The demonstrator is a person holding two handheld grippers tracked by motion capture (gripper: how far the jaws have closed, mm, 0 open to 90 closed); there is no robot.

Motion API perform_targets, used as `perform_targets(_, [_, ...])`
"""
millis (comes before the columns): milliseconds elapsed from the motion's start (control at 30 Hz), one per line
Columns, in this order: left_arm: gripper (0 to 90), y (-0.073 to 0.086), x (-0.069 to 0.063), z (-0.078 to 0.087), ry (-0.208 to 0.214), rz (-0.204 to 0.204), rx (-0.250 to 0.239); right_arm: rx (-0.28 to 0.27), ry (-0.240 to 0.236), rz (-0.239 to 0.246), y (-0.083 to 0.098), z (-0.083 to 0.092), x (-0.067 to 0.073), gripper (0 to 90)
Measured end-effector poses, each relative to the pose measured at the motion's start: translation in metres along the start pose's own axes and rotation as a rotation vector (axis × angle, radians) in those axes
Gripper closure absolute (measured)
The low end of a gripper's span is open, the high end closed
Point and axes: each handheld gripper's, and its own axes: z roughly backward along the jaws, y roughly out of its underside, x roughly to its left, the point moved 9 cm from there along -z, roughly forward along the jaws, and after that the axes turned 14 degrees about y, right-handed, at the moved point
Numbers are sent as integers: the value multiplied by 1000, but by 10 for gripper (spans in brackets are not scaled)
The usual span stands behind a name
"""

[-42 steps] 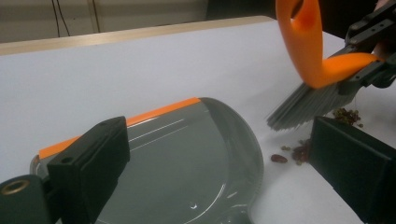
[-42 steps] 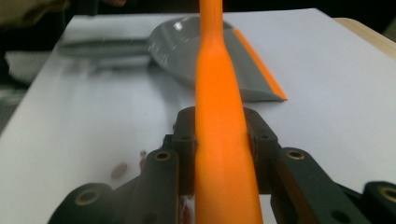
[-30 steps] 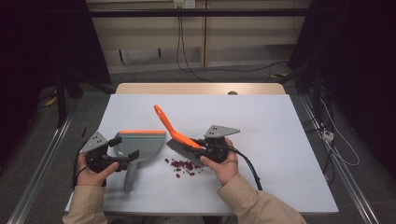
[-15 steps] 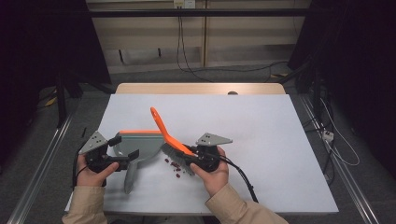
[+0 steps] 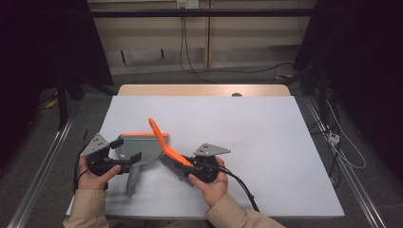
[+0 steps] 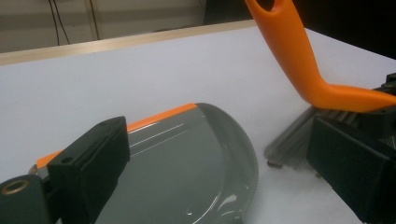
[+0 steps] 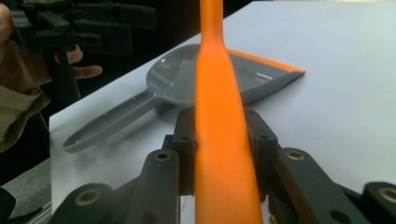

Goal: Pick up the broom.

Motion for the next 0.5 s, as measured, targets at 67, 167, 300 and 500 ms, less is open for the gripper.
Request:
perform_targets(67, [59,0,0,0,2,-1,4,13,-6,-2,4,-1,2,714])
perform_targets(167, [59,0,-1,0,1,3,-1,26,-16,-20,7,-2,5,714])
perform_targets(300, [59,0,0,0,-2,2,-1,44,-30,-54,9,-8,9,714])
perform_targets(500, [60,0,1,1,-2,0,1,81,27,-52,12,-20,3,714])
